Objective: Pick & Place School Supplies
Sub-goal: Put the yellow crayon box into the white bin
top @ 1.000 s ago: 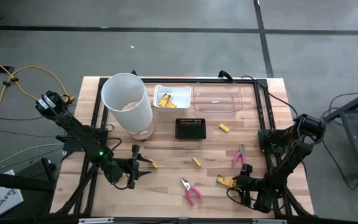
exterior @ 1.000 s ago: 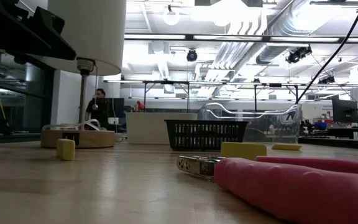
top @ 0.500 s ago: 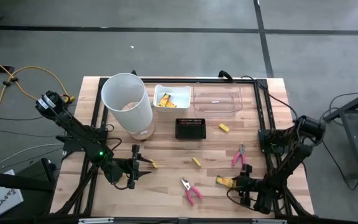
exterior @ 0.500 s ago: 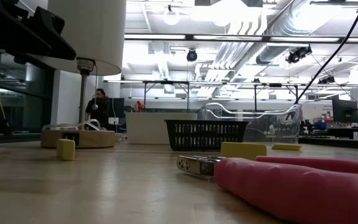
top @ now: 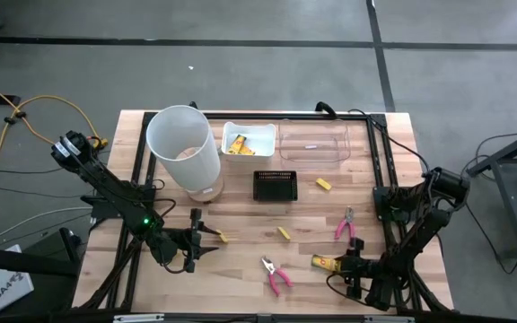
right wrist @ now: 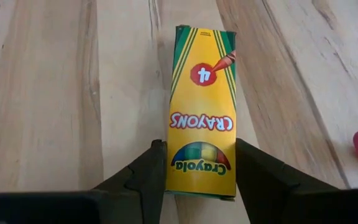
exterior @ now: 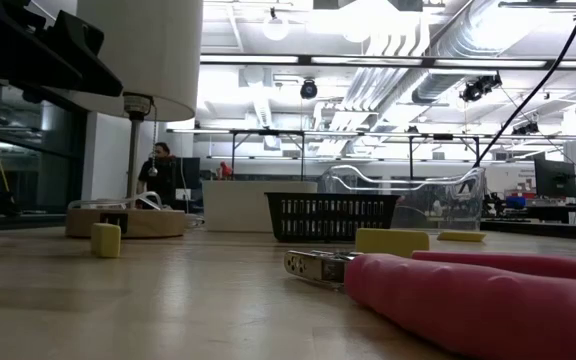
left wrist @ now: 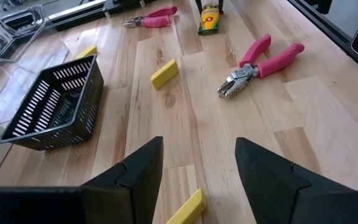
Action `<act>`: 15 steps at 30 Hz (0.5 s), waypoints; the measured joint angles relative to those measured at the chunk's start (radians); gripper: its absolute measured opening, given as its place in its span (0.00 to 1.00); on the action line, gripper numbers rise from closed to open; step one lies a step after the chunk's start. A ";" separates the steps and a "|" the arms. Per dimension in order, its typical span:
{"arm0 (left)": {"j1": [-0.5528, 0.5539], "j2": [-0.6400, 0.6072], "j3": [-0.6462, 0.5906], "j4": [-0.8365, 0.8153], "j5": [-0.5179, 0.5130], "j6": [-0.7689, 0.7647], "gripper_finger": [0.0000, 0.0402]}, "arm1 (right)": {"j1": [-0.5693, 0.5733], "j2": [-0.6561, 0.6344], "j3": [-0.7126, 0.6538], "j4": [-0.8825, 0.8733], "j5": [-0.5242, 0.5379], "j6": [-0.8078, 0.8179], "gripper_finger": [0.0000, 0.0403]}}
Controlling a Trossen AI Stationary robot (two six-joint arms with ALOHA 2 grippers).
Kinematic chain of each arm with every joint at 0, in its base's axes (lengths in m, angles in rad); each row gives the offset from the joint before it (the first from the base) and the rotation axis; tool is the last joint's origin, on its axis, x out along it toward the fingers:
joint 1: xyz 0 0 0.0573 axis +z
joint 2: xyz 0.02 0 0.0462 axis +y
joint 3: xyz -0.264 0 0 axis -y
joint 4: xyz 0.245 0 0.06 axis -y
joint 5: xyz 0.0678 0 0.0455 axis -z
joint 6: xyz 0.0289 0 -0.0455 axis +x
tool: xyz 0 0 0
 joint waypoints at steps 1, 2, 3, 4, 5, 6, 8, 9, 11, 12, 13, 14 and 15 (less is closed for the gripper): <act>0.000 0.000 0.000 0.000 0.000 0.000 0.48 | -0.003 -0.002 0.000 -0.002 0.003 -0.005 0.40; 0.000 0.000 0.000 0.000 0.000 0.000 0.48 | -0.006 -0.006 0.000 -0.005 0.004 -0.012 0.41; 0.000 0.000 0.000 0.000 0.000 0.000 0.48 | -0.012 -0.012 0.000 -0.010 0.004 -0.022 0.41; 0.000 0.000 0.000 0.000 0.000 0.000 0.48 | -0.018 -0.019 0.000 -0.013 0.005 -0.030 0.41; 0.000 0.000 0.000 0.000 0.000 0.000 0.48 | -0.024 -0.028 0.000 -0.015 0.006 -0.037 0.41; 0.000 0.000 0.000 0.000 0.000 0.000 0.48 | -0.030 -0.037 0.000 -0.017 0.007 -0.049 0.41; 0.000 0.000 0.000 0.000 0.000 0.000 0.48 | -0.045 -0.060 0.000 -0.023 0.007 -0.070 0.41; 0.000 0.000 0.000 0.000 0.000 0.000 0.48 | -0.054 -0.072 0.000 -0.023 0.009 -0.083 0.41; 0.000 0.000 0.000 0.000 0.000 0.000 0.48 | -0.073 -0.096 0.000 -0.023 0.010 -0.110 0.41; 0.000 0.000 0.000 0.000 0.000 0.000 0.48 | -0.083 -0.108 0.000 -0.024 0.009 -0.125 0.41; 0.000 0.000 0.000 0.000 0.000 0.000 0.48 | -0.096 -0.121 0.000 -0.026 0.006 -0.140 0.41; 0.000 0.000 0.000 0.000 0.000 0.000 0.48 | -0.109 -0.136 0.000 -0.028 0.002 -0.159 0.41; 0.000 0.000 0.000 0.000 0.000 0.000 0.48 | -0.125 -0.150 0.000 -0.028 -0.007 -0.179 0.41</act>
